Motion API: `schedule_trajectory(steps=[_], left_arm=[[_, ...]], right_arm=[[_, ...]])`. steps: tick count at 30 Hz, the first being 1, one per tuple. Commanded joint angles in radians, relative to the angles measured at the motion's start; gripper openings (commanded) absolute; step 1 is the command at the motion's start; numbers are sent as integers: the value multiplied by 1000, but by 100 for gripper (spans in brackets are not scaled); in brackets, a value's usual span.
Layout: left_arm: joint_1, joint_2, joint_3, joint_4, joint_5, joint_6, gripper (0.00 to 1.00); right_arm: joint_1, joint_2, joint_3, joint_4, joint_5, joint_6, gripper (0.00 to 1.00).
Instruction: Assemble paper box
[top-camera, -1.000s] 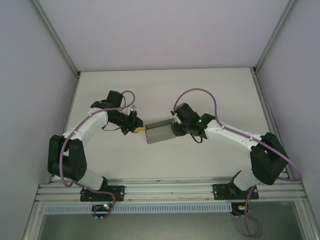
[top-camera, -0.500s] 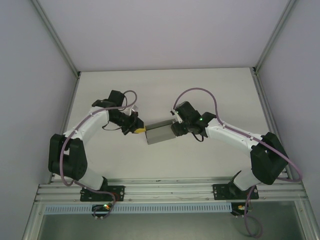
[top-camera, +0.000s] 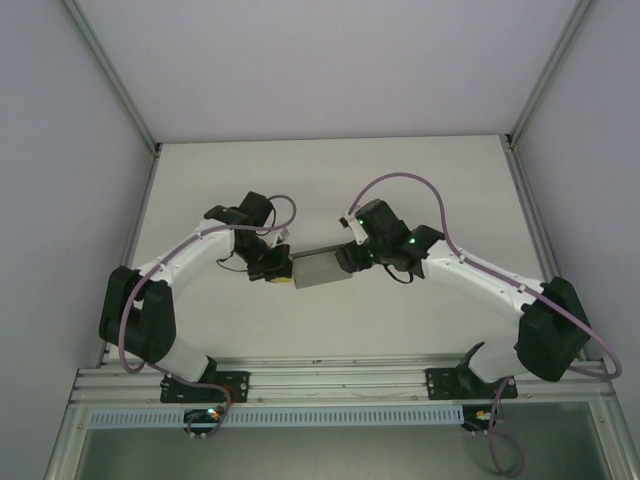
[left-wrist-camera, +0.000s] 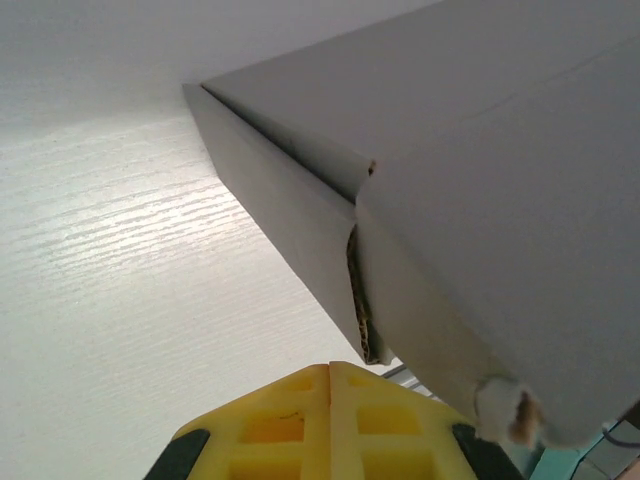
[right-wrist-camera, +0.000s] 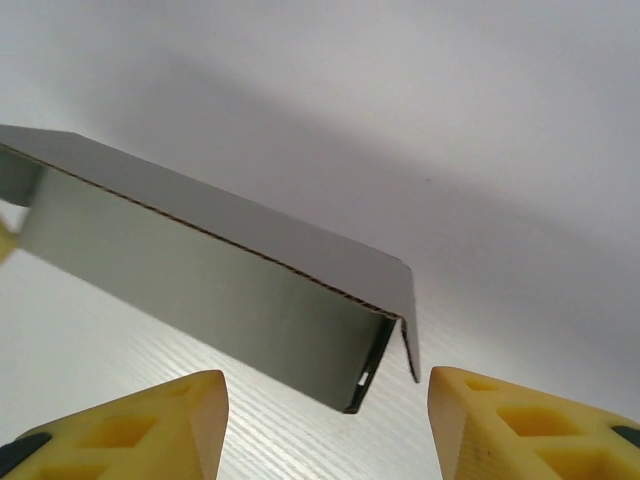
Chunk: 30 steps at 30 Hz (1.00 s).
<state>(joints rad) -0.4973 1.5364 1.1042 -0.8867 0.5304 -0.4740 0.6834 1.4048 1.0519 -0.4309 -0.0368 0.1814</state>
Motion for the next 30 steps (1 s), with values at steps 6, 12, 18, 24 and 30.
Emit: schedule_trajectory(steps=[6,12,18,24,30], left_arm=[[3,-75,3,-3,32,-9,0],[-45,-184,51,-79,-157,-1,34],[-78,-244,56,-68,-289,-21,42],[-126,-199,70,13,-343,-17,45],[-132,-161,66,72,-363,-14,45]], right_arm=[[-71,-119,-45,-21,20,-123,50],[-71,-92,-16,-27,-5,-170,51],[-70,-25,15,-42,2,-161,46],[-68,37,31,-2,-23,-143,42],[-68,110,65,30,16,-137,39]])
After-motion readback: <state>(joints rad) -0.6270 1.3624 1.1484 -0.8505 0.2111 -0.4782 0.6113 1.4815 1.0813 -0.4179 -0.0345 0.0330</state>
